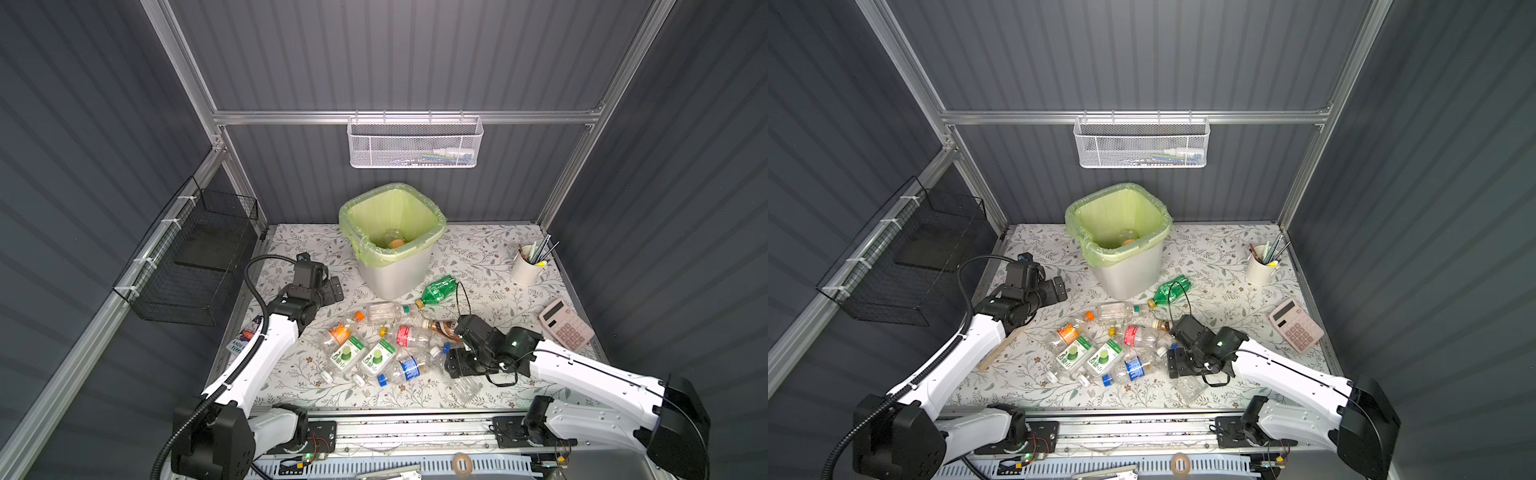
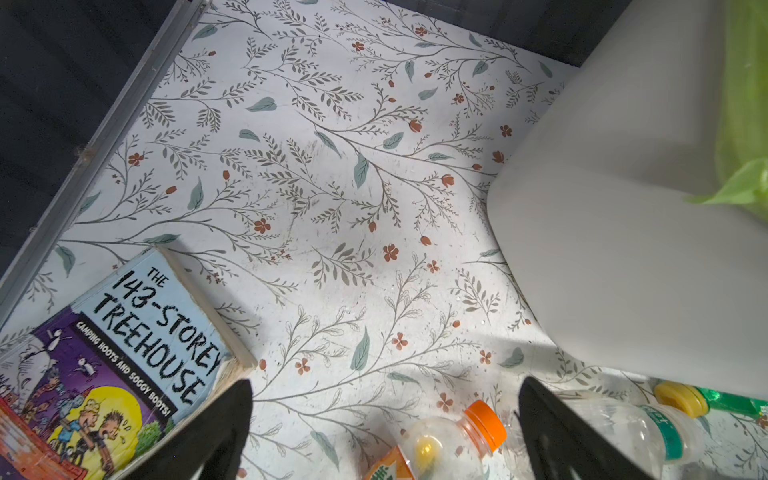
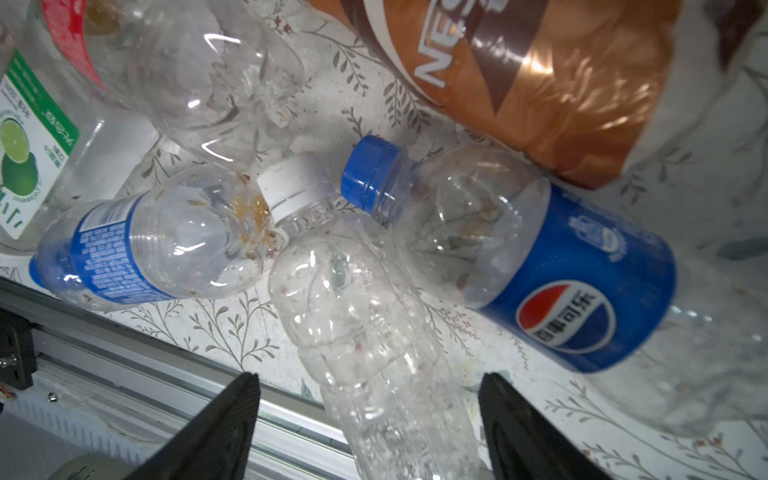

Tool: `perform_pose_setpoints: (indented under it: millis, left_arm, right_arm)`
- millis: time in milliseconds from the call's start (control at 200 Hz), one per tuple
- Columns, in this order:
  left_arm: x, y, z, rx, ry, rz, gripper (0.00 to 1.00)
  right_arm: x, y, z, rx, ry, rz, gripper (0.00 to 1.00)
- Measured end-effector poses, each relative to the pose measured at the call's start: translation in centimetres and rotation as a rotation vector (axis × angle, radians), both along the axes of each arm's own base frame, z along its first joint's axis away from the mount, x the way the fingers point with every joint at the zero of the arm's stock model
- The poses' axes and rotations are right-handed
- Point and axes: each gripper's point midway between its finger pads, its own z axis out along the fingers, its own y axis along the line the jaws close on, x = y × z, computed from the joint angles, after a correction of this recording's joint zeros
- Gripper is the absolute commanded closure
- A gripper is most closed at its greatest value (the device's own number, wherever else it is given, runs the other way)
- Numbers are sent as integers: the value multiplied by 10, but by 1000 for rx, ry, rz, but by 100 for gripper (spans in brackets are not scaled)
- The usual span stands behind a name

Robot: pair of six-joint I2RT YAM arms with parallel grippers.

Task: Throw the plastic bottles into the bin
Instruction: 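Lower the right gripper onto a clear white-capped bottle and grasp it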

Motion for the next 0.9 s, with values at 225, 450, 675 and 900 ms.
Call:
perform_pose_setpoints:
  millis: [225,450,675,900]
  left_arm:
    - [-1,0,-2,0,5,2,0]
    - [-2,1,-4,1,9,6,0]
    - [-2,1,-4,2,9,6,0]
    - [-2,1,-4,2,9,6,0]
  right_arm:
    - [-10,5,-24,-81,70,84,13]
    - [-12,8,-36,-132,105,132,19]
    - [-13,14,-42,-172,114,186,29]
    - [-11,15,-37,-171,84,209,40]
